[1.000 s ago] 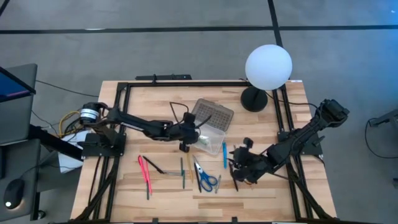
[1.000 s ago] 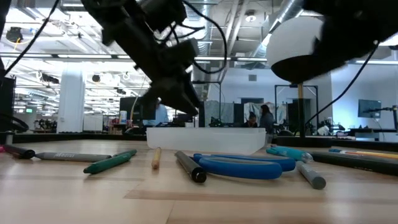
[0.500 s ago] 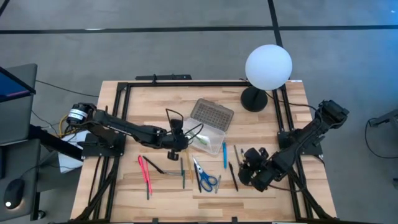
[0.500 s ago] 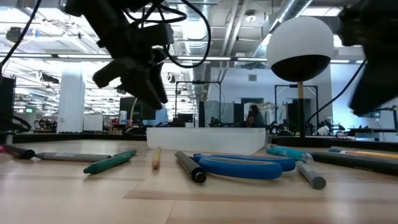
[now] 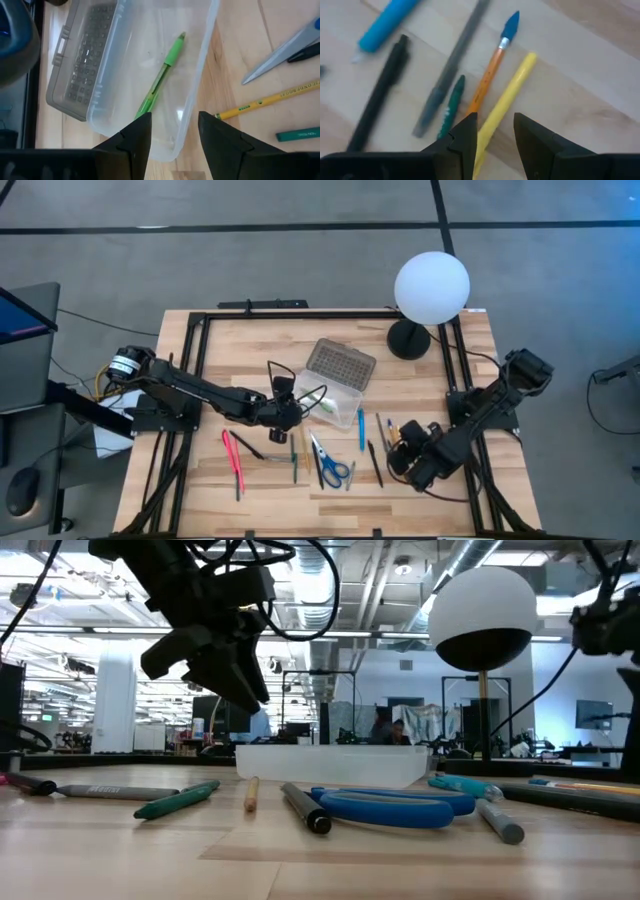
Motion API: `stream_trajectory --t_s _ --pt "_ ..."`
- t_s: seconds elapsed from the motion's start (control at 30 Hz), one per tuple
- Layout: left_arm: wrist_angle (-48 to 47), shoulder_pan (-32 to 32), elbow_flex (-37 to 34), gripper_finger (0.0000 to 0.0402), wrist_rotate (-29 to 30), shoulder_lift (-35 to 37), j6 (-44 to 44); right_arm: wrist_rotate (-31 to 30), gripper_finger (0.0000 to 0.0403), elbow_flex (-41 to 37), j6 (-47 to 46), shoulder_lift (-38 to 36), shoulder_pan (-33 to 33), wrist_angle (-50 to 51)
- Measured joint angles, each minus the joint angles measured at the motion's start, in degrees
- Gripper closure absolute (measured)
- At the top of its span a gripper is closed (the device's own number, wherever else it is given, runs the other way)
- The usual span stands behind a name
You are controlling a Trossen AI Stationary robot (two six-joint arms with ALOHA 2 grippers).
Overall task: Pick & place school supplies into a supply box
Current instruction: Put the yellow pen into the gray supply box
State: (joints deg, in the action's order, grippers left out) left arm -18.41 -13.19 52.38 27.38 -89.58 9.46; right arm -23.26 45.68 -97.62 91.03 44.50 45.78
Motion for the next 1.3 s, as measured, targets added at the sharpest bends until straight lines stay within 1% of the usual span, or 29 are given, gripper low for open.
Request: stream_trajectory --t_s 0.27,0.5,0.63,0.93,1.0,1.13,1.3 --pt "0.0 -0.3 0.0 0.0245 0.1 0.0 -1.3 3.1 0.0282 0.0 0.0 4.4 -0.8 0.2" --pt "-0.1 -1.0 0.0 0.0245 0.1 0.0 -1.4 6.0 0.0285 0.2 0.0 5.4 -0.9 0.5" --pt "-0.2 -1.6 0.0 0.0245 0.1 0.0 -1.8 8.6 0.0307 0.2 0.6 4.6 -1.7 0.5" --pt "-0.4 -3.0 0.0 0.0245 0.0 0.0 -2.2 12.4 0.0391 0.2 7.4 4.2 -4.2 1.0" --pt "-0.8 -3.3 0.0 0.0245 0.0 0.0 -2.5 13.0 0.0393 0.2 8.1 4.2 -4.6 1.7" --pt "-2.0 -3.7 0.0 0.0245 0.0 0.0 -3.9 13.8 0.0381 0.2 9.1 4.3 -5.5 3.4" --pt "-3.2 -3.9 0.0 0.0245 0.2 0.0 -4.8 13.2 0.0396 0.3 12.4 4.3 -6.6 5.6"
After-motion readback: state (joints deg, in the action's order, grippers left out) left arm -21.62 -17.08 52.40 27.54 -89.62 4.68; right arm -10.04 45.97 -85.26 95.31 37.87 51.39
